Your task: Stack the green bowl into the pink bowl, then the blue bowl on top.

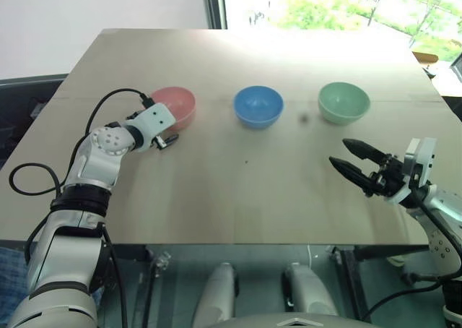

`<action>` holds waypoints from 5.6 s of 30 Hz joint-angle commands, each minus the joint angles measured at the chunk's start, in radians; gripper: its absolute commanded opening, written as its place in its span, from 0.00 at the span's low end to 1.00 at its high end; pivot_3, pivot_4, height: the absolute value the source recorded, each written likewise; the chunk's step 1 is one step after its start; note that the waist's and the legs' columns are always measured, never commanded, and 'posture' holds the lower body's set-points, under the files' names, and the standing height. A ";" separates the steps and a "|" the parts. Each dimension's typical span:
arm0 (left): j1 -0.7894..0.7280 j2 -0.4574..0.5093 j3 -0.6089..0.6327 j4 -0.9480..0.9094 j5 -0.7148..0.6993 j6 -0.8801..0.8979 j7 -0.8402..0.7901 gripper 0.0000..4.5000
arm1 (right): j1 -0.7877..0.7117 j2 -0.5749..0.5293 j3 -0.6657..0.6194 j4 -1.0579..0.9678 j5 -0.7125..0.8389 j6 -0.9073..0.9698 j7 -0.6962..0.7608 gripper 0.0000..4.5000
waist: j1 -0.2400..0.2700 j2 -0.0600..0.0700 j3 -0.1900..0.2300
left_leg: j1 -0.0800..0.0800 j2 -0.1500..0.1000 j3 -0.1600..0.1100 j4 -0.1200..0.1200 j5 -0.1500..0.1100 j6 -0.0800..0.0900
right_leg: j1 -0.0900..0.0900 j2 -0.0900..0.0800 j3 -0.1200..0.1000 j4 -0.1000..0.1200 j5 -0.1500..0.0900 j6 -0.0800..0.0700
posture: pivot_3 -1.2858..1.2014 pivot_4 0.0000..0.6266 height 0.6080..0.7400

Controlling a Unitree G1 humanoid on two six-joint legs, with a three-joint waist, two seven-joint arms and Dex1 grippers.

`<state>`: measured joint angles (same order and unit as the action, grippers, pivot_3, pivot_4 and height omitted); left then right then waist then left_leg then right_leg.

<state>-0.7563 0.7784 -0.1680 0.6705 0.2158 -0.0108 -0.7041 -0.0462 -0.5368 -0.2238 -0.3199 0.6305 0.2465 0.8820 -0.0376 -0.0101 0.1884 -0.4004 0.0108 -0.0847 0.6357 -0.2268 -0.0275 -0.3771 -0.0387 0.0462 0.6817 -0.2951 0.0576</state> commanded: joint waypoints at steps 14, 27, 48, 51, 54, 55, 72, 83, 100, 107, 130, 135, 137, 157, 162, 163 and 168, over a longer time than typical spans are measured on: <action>-0.103 -0.042 -0.042 0.076 0.019 -0.094 -0.143 0.00 | -0.014 0.006 0.002 0.004 -0.012 -0.036 0.001 0.66 | -0.001 0.000 0.000 | 0.000 0.000 0.000 0.001 0.000 0.000 | 0.000 0.000 0.000 0.002 0.000 0.000 | 0.52 0.24 1.00; 0.053 -0.068 -0.117 -0.650 -0.134 0.065 -0.510 0.00 | -0.029 0.006 0.007 0.026 -0.025 -0.048 0.008 0.66 | -0.006 0.000 0.000 | -0.001 0.000 0.000 0.003 0.000 0.000 | -0.001 0.000 0.001 0.005 0.000 0.000 | 0.52 0.24 1.00; 0.093 -0.059 -0.137 -0.773 -0.134 0.045 -0.517 0.96 | -0.024 0.013 0.020 0.028 -0.043 -0.063 0.002 0.66 | -0.001 0.000 0.000 | 0.001 0.001 0.001 0.007 0.000 0.000 | -0.001 0.002 0.003 0.011 0.000 0.000 | 0.52 0.24 1.00; 0.096 -0.079 -0.104 -0.795 -0.198 0.123 -0.516 0.96 | -0.021 0.012 0.020 0.027 -0.045 -0.063 0.003 0.66 | -0.004 0.000 0.000 | 0.001 0.001 0.001 0.007 0.000 0.000 | -0.001 0.002 0.003 0.011 0.000 0.000 | 0.52 0.24 1.00; 0.163 -0.083 0.032 -0.900 -0.459 0.344 -0.552 0.96 | -0.020 -0.001 0.009 0.031 -0.042 -0.057 0.010 0.66 | -0.007 0.000 0.000 | 0.001 0.001 0.001 0.007 0.000 0.000 | -0.001 0.002 0.003 0.012 0.000 0.000 | 0.52 0.24 1.00; 0.187 -0.068 0.063 -0.921 -0.510 0.394 -0.564 0.96 | -0.021 -0.005 0.007 0.034 -0.041 -0.055 0.013 0.66 | -0.008 0.001 0.000 | 0.001 0.001 0.001 0.007 0.000 0.000 | -0.002 0.002 0.003 0.012 0.000 0.000 | 0.52 0.24 1.00; 0.581 0.046 0.596 -1.000 -0.884 0.642 -0.425 0.96 | -0.219 -0.133 0.076 0.331 -0.221 -0.098 0.079 0.66 | -0.004 0.001 0.001 | 0.002 0.002 0.002 0.008 0.000 0.000 | -0.001 0.001 0.004 0.011 -0.001 0.000 | 0.52 0.24 1.00; 0.812 0.045 0.788 -1.008 -1.015 0.617 -0.480 0.96 | -0.685 -0.211 0.274 0.806 -0.545 -0.310 0.147 0.66 | -0.011 0.001 0.002 | 0.003 0.002 0.006 0.005 0.000 0.000 | -0.003 0.001 0.007 0.010 0.000 -0.001 | 0.52 0.24 1.00; 0.869 0.043 0.758 -0.999 -1.006 0.491 -0.518 0.96 | -1.114 -0.071 0.522 1.434 -0.925 -0.384 -0.020 0.66 | -0.016 0.002 0.002 | 0.002 0.002 0.007 0.000 0.000 0.000 | -0.004 0.000 0.007 0.006 0.000 -0.001 | 0.52 0.24 1.00; 0.808 0.029 0.740 -0.974 -1.004 0.437 -0.510 1.00 | -1.120 -0.042 0.575 1.512 -1.000 -0.415 -0.028 0.34 | -0.021 0.002 0.002 | 0.002 0.001 0.006 0.000 0.000 0.000 | -0.004 0.000 0.007 0.005 0.000 -0.001 | 0.52 0.24 1.00; 0.726 -0.022 0.660 -0.904 -0.974 0.331 -0.494 1.00 | -1.005 -0.056 0.514 0.630 -0.711 -0.038 0.473 0.01 | -0.032 0.005 0.004 | 0.001 0.004 0.006 0.000 0.000 0.000 | -0.006 0.001 0.007 0.007 0.000 -0.001 | 0.52 0.24 1.00; 0.703 -0.014 0.633 -0.863 -0.949 0.312 -0.508 1.00 | -0.959 -0.027 0.547 0.157 -0.583 0.308 0.502 0.01 | -0.018 0.004 0.003 | 0.000 0.003 0.002 0.000 0.000 0.000 | -0.006 0.001 0.005 0.006 0.000 -0.001 | 0.52 0.24 1.00; 0.697 -0.011 0.624 -0.852 -0.943 0.308 -0.513 1.00 | -0.953 -0.041 0.573 0.057 -0.549 0.380 0.521 0.01 | -0.008 0.004 0.003 | 0.000 0.003 0.002 0.000 0.000 0.000 | -0.006 0.001 0.003 0.006 0.000 -0.001 | 0.52 0.24 1.00; 0.660 0.007 0.586 -0.791 -0.922 0.289 -0.557 1.00 | -1.014 0.001 0.552 0.024 -0.494 0.516 0.274 0.47 | -0.005 0.004 0.003 | 0.000 0.001 0.000 0.000 0.000 0.000 | -0.005 -0.001 0.000 0.006 0.000 -0.001 | 0.52 0.24 1.00; 0.664 0.003 0.586 -0.792 -0.925 0.287 -0.557 1.00 | -1.056 -0.051 0.533 0.164 -0.506 0.438 0.272 0.47 | -0.003 0.003 0.003 | -0.001 0.001 -0.001 0.000 0.000 0.000 | -0.004 -0.001 0.000 0.004 0.000 -0.001 | 0.52 0.24 1.00; 0.661 -0.002 0.588 -0.791 -0.930 0.289 -0.552 1.00 | -1.062 -0.053 0.542 0.212 -0.522 0.402 0.266 0.47 | -0.004 0.003 0.003 | -0.001 0.001 0.000 0.000 0.000 0.000 | -0.004 -0.001 0.000 0.004 0.000 -0.001 | 0.52 0.24 1.00; 0.641 -0.017 0.594 -0.783 -0.920 0.282 -0.509 1.00 | -1.086 -0.024 0.589 0.440 -0.606 0.225 0.235 0.47 | -0.008 0.003 0.003 | -0.001 0.001 0.000 -0.001 0.000 0.000 | -0.005 -0.001 0.000 0.004 0.000 -0.001 | 0.52 0.24 1.00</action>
<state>-0.1057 0.7579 0.4115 -0.1056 -0.7086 0.2912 -1.2263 -1.0909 -0.5731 0.3599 0.0787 0.0552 0.5497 1.1359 -0.0459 -0.0067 0.1914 -0.4013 0.0118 -0.0842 0.6349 -0.2269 -0.0277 -0.3822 -0.0395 0.0467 0.6854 -0.2953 0.0567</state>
